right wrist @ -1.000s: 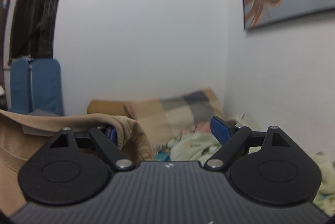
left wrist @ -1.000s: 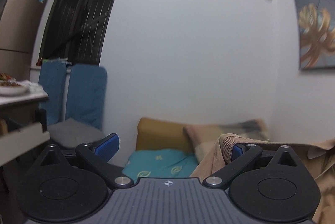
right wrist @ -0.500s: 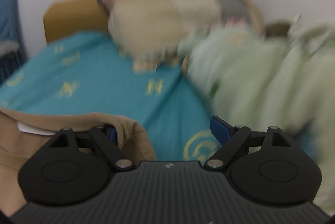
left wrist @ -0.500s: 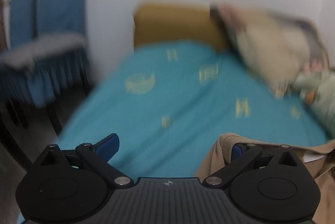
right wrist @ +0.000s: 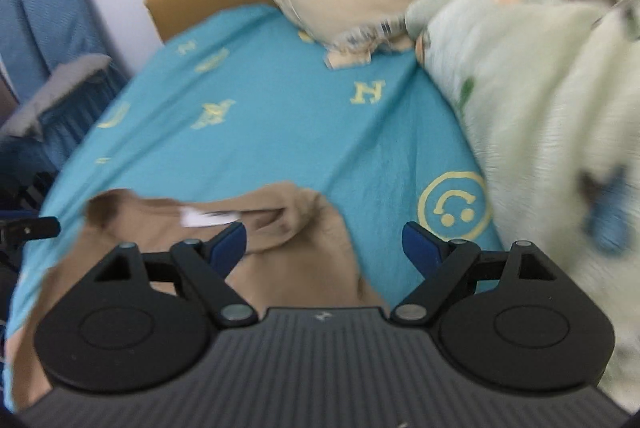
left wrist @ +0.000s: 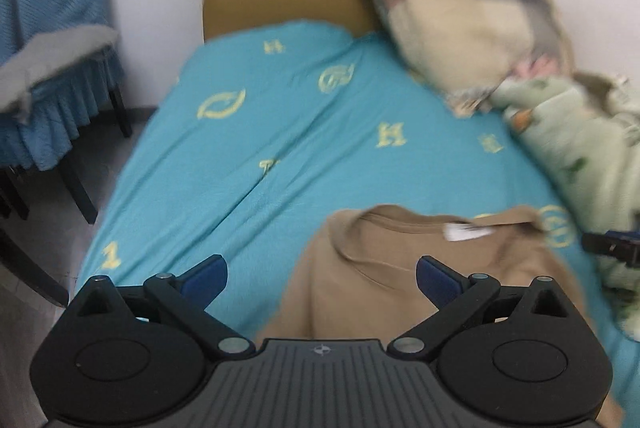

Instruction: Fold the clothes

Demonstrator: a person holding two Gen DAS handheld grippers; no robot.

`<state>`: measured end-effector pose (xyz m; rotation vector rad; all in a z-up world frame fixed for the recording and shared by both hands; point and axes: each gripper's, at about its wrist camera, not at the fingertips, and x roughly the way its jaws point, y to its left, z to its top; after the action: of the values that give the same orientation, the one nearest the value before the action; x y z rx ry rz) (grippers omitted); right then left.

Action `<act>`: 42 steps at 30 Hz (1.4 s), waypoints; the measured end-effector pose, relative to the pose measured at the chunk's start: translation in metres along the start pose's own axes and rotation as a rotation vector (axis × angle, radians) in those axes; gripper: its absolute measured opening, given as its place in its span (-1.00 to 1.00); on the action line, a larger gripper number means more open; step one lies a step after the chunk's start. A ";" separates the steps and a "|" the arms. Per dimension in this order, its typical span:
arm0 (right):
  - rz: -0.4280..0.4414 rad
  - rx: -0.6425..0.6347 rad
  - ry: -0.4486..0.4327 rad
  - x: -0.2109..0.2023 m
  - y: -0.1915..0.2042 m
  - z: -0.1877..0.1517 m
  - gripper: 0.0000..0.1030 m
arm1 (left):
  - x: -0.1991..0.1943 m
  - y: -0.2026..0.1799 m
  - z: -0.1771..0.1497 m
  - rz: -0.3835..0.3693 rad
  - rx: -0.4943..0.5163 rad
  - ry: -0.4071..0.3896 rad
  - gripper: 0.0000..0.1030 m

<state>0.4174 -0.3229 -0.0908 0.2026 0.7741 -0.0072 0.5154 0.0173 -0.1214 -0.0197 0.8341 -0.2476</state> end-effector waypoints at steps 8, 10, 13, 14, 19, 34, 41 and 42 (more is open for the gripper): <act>0.028 -0.011 -0.180 -0.177 0.034 -0.072 0.67 | -0.196 -0.047 -0.083 -0.001 -0.005 -0.205 0.97; 0.014 -0.012 -0.216 -0.218 0.040 -0.096 0.67 | -0.240 -0.058 -0.108 -0.001 0.008 -0.244 0.98; 0.009 -0.007 -0.272 -0.275 0.050 -0.136 0.67 | -0.284 -0.058 -0.145 -0.034 -0.031 -0.260 0.99; 0.006 -0.005 -0.289 -0.291 0.054 -0.149 0.67 | -0.296 -0.056 -0.157 -0.056 -0.054 -0.260 0.99; 0.006 -0.004 -0.337 -0.340 0.060 -0.205 0.23 | -0.318 -0.028 -0.193 -0.109 -0.245 -0.218 0.98; 0.147 0.181 -0.217 -0.257 0.027 -0.252 0.36 | -0.178 0.084 -0.196 -0.014 -0.658 -0.090 0.51; 0.161 0.197 -0.149 -0.205 0.027 -0.251 0.36 | -0.120 0.105 -0.188 0.006 -0.736 -0.156 -0.47; 0.161 0.197 -0.136 -0.200 0.026 -0.252 0.36 | -0.116 0.105 -0.184 0.003 -0.726 -0.167 -0.69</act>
<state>0.1015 -0.2645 -0.1229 0.4469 0.6199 0.0553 0.3271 0.1599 -0.1729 -0.7094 0.7204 0.0703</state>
